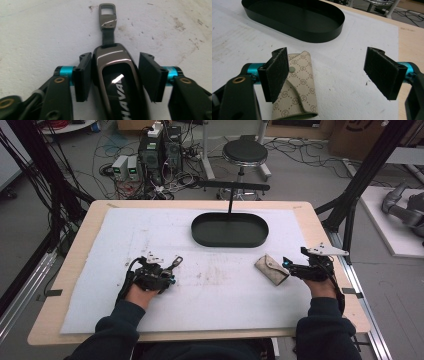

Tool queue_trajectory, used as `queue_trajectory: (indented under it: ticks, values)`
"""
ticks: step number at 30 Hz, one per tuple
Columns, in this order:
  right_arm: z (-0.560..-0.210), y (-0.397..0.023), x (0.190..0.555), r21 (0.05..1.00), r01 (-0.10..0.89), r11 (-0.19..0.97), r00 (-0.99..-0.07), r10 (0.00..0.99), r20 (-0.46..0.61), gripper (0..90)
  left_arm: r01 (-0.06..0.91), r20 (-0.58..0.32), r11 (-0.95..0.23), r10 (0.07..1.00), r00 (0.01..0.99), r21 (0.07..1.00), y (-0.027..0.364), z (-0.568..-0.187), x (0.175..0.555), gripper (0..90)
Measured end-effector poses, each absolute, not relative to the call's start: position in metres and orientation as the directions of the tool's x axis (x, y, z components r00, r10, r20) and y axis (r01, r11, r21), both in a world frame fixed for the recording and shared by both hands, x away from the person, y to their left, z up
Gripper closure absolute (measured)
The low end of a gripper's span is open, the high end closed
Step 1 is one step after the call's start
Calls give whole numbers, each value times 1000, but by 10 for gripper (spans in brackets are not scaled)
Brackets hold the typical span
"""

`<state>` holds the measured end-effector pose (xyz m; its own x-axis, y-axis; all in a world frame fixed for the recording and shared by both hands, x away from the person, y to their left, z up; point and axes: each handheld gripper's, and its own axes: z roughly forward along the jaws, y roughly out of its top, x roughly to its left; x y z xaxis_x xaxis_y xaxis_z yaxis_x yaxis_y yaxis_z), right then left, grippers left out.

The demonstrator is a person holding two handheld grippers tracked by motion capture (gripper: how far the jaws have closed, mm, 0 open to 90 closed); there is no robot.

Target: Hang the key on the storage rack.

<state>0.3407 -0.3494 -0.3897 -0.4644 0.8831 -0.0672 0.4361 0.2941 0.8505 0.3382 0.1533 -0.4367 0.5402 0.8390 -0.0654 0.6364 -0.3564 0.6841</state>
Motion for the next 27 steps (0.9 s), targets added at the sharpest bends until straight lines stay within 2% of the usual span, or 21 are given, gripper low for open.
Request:
queue_trajectory:
  ticks: [13, 14, 15, 16, 19, 20, 27]
  values:
    - [-390, -349, 340, 850, 435, 297, -466, 882, -70, 208, 618, -41, -330, 861, 507, 713, 158, -439, 345, 472]
    - [-390, -349, 340, 850, 435, 297, -466, 882, -70, 208, 618, -41, -330, 861, 507, 713, 158, -439, 345, 421]
    - [-390, -349, 340, 851, 434, 296, -466, 882, -70, 208, 615, -20, -347, 860, 510, 708, 159, -440, 346, 318]
    - [-389, -350, 340, 851, 435, 295, -465, 883, -68, 208, 601, -6, -367, 850, 527, 709, 159, -444, 345, 292]
    - [-390, -349, 340, 850, 436, 295, -464, 883, -69, 208, 601, -7, -376, 844, 536, 705, 161, -443, 346, 305]
    - [-390, -349, 340, 849, 435, 299, -465, 882, -72, 208, 599, -12, -382, 837, 547, 703, 162, -441, 346, 475]
    - [-389, -350, 340, 850, 435, 298, -466, 882, -70, 208, 611, -11, -400, 831, 557, 683, 161, -437, 350, 485]
